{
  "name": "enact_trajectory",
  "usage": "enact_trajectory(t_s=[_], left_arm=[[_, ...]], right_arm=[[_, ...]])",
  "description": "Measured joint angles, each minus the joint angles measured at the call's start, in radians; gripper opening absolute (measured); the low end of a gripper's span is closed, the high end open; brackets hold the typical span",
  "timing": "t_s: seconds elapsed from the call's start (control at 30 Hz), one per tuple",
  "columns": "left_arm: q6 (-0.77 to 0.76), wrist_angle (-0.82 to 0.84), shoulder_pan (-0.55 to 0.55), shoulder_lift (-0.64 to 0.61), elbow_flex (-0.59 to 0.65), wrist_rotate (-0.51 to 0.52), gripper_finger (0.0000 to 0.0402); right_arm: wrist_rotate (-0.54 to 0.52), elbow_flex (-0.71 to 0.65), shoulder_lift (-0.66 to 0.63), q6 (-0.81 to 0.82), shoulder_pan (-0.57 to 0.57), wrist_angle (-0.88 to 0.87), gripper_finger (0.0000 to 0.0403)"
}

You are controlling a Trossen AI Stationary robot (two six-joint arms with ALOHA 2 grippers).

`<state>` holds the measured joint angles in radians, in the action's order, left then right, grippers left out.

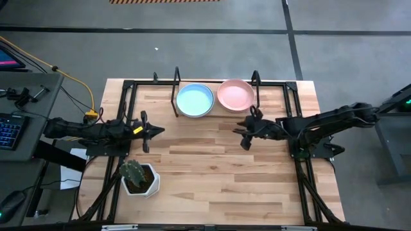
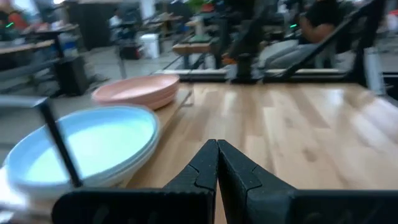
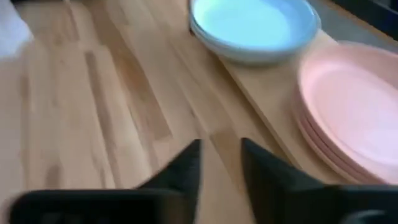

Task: Place and stack plates onto a shelf
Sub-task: Return to Home Position

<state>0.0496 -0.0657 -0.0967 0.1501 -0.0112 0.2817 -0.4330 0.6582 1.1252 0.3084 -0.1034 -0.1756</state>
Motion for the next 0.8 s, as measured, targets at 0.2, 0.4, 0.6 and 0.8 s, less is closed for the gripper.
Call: enact_trajectory(t_s=[0.2, 0.4, 0.6, 0.8], left_arm=[[-0.036, 0.013, -0.002, 0.0, 0.0, 0.015, 0.0], [-0.072, 0.013, -0.003, 0.0, 0.0, 0.014, 0.0], [-0.072, 0.012, -0.003, 0.0, 0.0, 0.015, 0.0], [-0.072, 0.012, -0.003, 0.0, -0.001, 0.016, 0.0]], right_arm=[[-0.065, -0.063, -0.127, 0.063, -0.015, -0.103, 0.0018], [-0.008, -0.29, -0.345, 0.079, -0.031, 0.063, 0.0004], [0.087, -0.463, -0.467, -0.027, -0.024, 0.395, 0.0002], [0.15, -0.539, -0.487, -0.125, -0.006, 0.539, 0.0001]])
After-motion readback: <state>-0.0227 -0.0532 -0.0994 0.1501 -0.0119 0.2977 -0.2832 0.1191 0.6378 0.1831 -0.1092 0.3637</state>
